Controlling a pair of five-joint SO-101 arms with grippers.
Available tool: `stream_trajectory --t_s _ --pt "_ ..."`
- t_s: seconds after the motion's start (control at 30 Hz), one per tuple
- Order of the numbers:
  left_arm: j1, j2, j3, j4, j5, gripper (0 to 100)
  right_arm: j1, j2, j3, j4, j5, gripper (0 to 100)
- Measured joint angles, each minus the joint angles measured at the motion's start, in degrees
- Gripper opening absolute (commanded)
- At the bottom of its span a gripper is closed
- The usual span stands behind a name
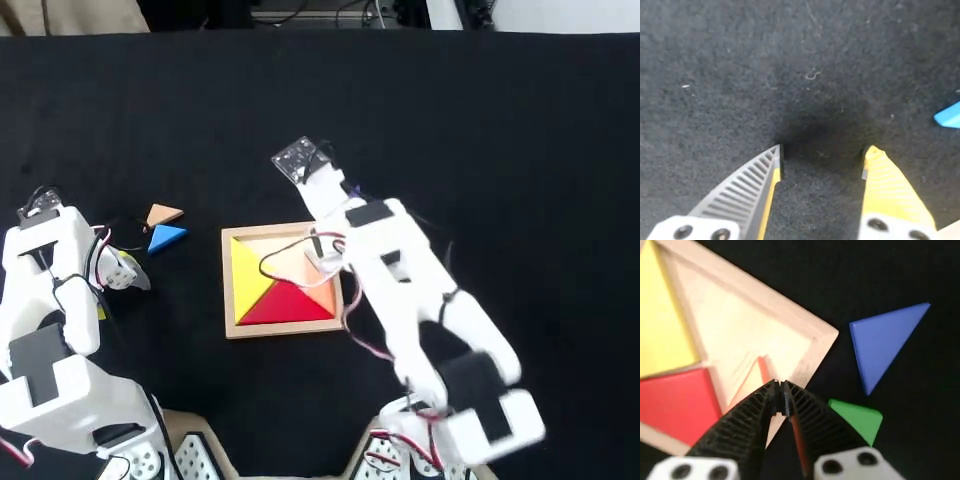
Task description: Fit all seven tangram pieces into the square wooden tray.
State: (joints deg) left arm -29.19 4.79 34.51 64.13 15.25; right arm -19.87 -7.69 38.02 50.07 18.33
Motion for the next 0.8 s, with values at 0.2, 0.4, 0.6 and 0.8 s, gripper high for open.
stream_trajectory --t_s 0.2,0.4,0.6,0.8 --pt "0.0 0.0 0.0 0.0 0.0 26 -2.2 -4.8 6.1 0.7 0.0 1.1" --pt "0.0 0.0 0.0 0.0 0.0 26 -3.7 0.9 5.5 -1.2 0.1 1.1" --pt "0.0 0.0 0.0 0.0 0.0 26 -2.4 -0.3 1.8 5.2 0.0 1.1" --pt "0.0 0.0 0.0 0.0 0.0 26 -2.1 -2.4 6.1 -1.0 0.0 1.1"
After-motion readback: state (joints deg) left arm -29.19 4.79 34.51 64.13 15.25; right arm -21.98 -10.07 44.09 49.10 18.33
